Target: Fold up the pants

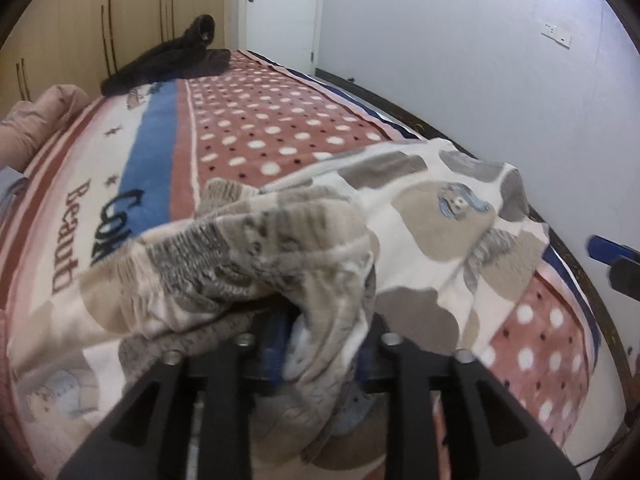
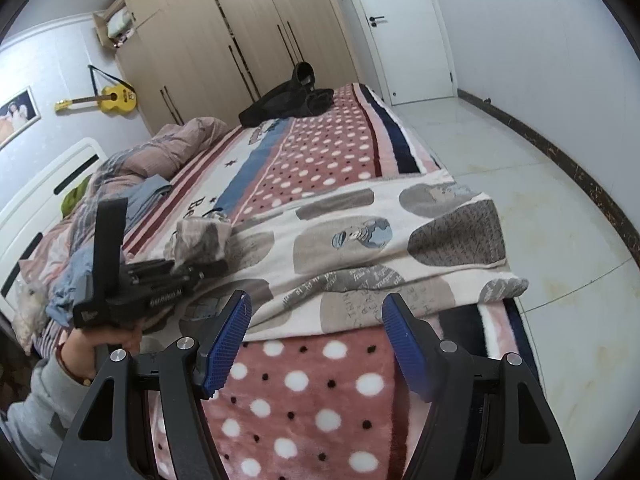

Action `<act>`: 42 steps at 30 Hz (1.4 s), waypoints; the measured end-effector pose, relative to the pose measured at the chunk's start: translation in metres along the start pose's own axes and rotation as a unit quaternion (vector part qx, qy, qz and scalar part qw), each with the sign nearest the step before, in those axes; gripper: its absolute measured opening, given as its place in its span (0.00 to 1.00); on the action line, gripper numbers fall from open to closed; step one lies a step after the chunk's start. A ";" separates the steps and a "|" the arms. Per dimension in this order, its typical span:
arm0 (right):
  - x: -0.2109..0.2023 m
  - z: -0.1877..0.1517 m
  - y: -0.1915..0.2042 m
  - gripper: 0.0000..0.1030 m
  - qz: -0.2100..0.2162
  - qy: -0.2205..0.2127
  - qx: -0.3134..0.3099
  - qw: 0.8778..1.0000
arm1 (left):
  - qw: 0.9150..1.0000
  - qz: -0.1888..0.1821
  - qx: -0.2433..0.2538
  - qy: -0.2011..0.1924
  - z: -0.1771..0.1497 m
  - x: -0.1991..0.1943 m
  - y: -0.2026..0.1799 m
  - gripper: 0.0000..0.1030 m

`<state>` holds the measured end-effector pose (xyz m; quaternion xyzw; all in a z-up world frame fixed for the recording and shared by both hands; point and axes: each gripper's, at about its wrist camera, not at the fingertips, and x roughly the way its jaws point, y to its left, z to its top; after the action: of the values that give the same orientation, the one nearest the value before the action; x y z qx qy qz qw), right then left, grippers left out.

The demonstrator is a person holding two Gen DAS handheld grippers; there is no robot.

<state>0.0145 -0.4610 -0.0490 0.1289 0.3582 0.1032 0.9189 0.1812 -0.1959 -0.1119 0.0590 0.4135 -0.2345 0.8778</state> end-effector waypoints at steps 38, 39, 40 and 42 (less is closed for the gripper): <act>0.129 -0.004 0.072 0.32 -0.058 0.082 -0.011 0.995 | 0.993 0.023 -0.112 -0.024 -0.112 -0.115 0.141 0.21; 0.122 -0.002 0.072 0.34 -0.059 0.068 -0.009 0.996 | 0.993 0.023 -0.112 -0.036 -0.109 -0.123 0.143 0.24; 0.114 0.000 0.072 0.35 -0.064 0.053 -0.009 0.996 | 0.992 0.028 -0.112 -0.047 -0.104 -0.131 0.146 0.24; 0.095 0.009 0.078 0.37 -0.070 0.013 -0.024 0.997 | 0.991 0.037 -0.109 -0.062 -0.093 -0.143 0.150 0.24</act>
<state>0.0814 -0.3617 -0.0785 0.0803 0.3755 0.0486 0.9221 0.1070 0.0164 -0.0786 -0.0365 0.3791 -0.1589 0.9109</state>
